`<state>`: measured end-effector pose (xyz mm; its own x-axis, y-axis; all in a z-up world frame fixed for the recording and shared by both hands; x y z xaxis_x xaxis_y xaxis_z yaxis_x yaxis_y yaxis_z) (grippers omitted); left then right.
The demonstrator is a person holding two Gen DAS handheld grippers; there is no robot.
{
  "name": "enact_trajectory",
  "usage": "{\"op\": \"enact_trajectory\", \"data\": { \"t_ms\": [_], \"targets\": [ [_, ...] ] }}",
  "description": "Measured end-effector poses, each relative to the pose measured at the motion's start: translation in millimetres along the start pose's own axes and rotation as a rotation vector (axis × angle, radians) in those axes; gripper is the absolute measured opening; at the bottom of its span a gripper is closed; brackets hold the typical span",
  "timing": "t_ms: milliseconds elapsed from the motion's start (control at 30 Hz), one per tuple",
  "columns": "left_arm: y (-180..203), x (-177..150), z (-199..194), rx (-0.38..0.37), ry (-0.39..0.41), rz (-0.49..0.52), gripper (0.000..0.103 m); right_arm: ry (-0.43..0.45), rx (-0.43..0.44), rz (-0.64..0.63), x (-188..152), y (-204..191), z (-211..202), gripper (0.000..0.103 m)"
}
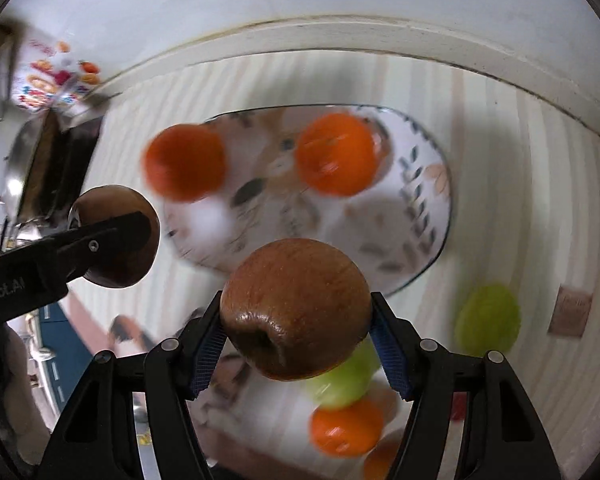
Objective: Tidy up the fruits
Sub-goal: 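Place the pear and red apple on the plate and open both tools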
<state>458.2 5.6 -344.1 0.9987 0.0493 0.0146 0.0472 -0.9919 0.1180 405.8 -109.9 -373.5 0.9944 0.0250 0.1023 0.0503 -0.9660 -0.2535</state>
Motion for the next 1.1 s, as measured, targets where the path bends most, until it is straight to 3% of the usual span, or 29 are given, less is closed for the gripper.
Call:
{"op": "enact_trajectory", "data": {
  "t_ms": [167, 400, 600, 667, 733, 933, 1100],
  "targets": [
    [12, 8, 41, 0.044, -0.087, 0.027, 0.067, -0.031, -0.050, 0.003, 18, 21, 22, 0.070],
    [7, 1, 63, 0.067, -0.153, 0.008, 0.067, -0.078, -0.054, 0.019, 22, 30, 44, 0.070],
    [5, 1, 53, 0.079, -0.122, 0.002, 0.067, -0.103, -0.032, 0.031, 24, 36, 53, 0.072],
    [7, 2, 42, 0.081, -0.093, 0.003, 0.067, -0.110, -0.031, 0.029, 26, 38, 49, 0.085],
    [6, 2, 31, 0.079, -0.068, 0.006, 0.067, -0.108, -0.032, 0.032, 27, 40, 43, 0.090],
    [-3, -7, 6, 0.087, -0.013, 0.003, 0.082, -0.091, -0.074, 0.025, 17, 50, 18, 0.092],
    [-13, -17, -8, 0.078, 0.029, -0.019, 0.082, -0.054, -0.087, 0.014, 5, 47, -10, 0.092]
  ]
}}
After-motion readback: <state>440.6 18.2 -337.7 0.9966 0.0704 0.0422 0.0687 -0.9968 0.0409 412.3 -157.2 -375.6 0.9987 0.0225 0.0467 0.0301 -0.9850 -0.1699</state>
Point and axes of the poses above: each gripper's, at about its wrist camera, not at the fingertips, and z roughly the way its jaws point, y to its right, x to its top, the point moved 9 cm from there along z, roughly the way its jaws point, and after that the axes turned 6 degrees about -z, right-handed, at the moved point
